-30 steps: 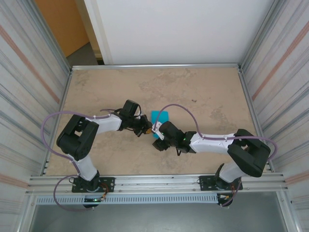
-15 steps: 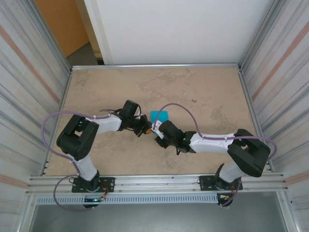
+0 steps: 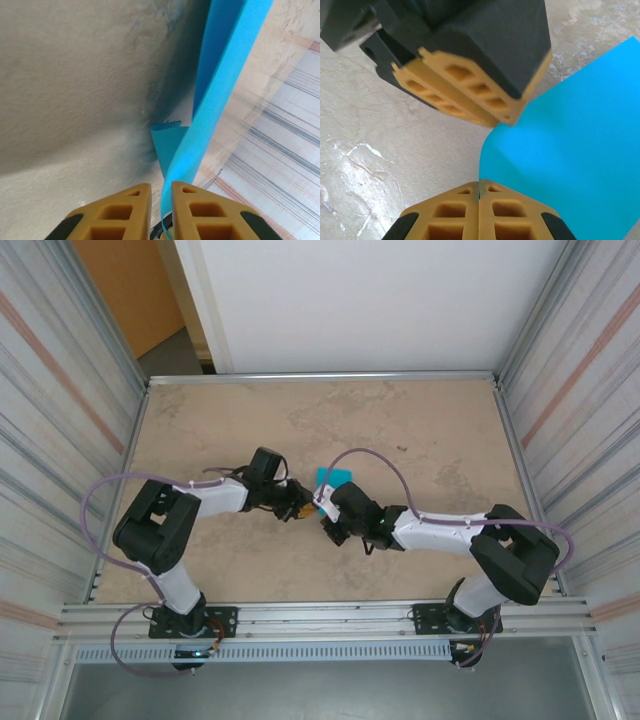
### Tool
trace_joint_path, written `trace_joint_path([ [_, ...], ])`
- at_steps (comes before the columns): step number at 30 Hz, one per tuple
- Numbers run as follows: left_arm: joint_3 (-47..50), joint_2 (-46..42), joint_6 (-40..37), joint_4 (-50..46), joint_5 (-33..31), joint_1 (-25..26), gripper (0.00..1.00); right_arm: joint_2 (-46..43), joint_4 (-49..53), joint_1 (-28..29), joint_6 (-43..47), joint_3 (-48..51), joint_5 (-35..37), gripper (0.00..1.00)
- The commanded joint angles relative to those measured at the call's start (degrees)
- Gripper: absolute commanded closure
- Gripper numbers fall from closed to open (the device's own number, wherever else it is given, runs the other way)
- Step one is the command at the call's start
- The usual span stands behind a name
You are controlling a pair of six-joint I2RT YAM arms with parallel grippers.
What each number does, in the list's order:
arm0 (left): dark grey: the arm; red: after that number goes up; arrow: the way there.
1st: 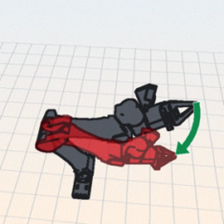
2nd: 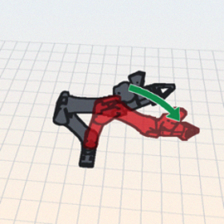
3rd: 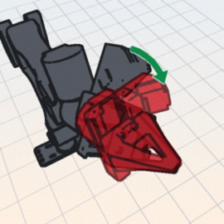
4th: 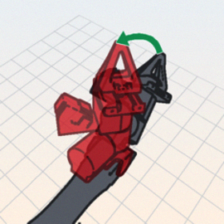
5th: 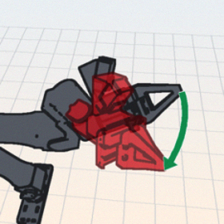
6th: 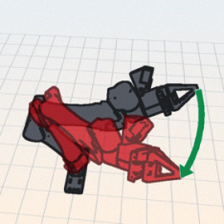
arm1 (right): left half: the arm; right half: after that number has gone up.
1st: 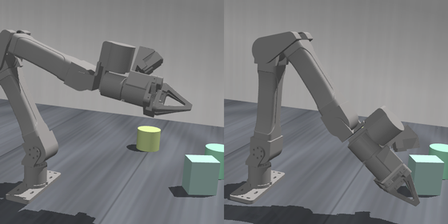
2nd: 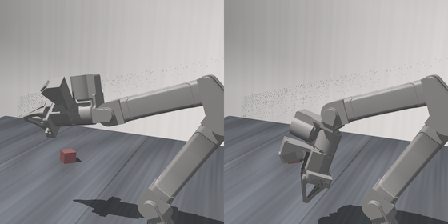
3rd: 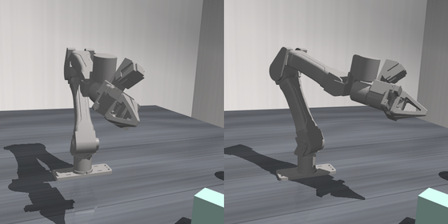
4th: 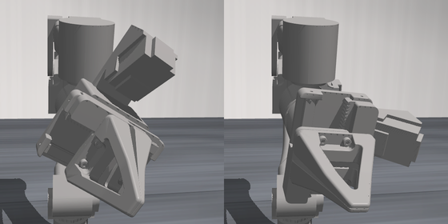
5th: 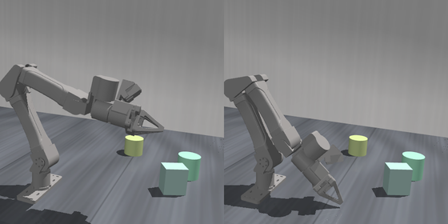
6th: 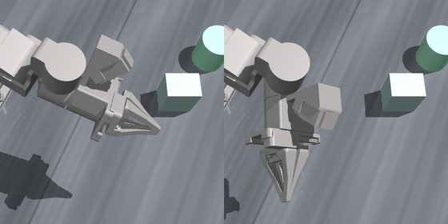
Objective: Fold a paper plane with a square sheet of paper (pick it up from the middle)
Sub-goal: Third fold the triangle at the center of the table.
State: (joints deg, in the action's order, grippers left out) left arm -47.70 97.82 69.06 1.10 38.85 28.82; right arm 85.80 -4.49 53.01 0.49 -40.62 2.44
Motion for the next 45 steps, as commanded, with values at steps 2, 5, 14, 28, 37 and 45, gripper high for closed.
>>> trace_joint_path([
  [2,0.92,-4.6,-2.28,-3.26,-0.77,-2.72,0.78,-3.19,0.56,-2.5,-2.07,0.53,-6.07,1.0],
  [5,1.19,-6.18,-3.52,-4.88,-0.96,-4.48,0.76,-4.83,0.58,-4.8,-3.39,1.29,-9.82,1.0],
  [14,-0.26,-7.83,-6.43,-7.15,-1.76,-5.28,0.64,-7.49,1.4,-10.53,-4.74,3.75,-15.7,1.0],
  [28,-5.98,-1.91,-9.03,-7.96,0.0,-1.48,0.63,-4.56,1.24,-11.87,-5.58,3.92,-19.21,1.0],
  [37,-12.75,5.06,-10.79,-8.26,0.77,0.23,0.73,-3.85,1.86,-11.84,-6.5,5.41,-22.22,1.0],
  [45,-21.31,15.04,-12.6,-9.62,0.6,2.11,0.81,-3.87,2.16,-12.02,-8.24,6.6,-25.26,1.0],
])
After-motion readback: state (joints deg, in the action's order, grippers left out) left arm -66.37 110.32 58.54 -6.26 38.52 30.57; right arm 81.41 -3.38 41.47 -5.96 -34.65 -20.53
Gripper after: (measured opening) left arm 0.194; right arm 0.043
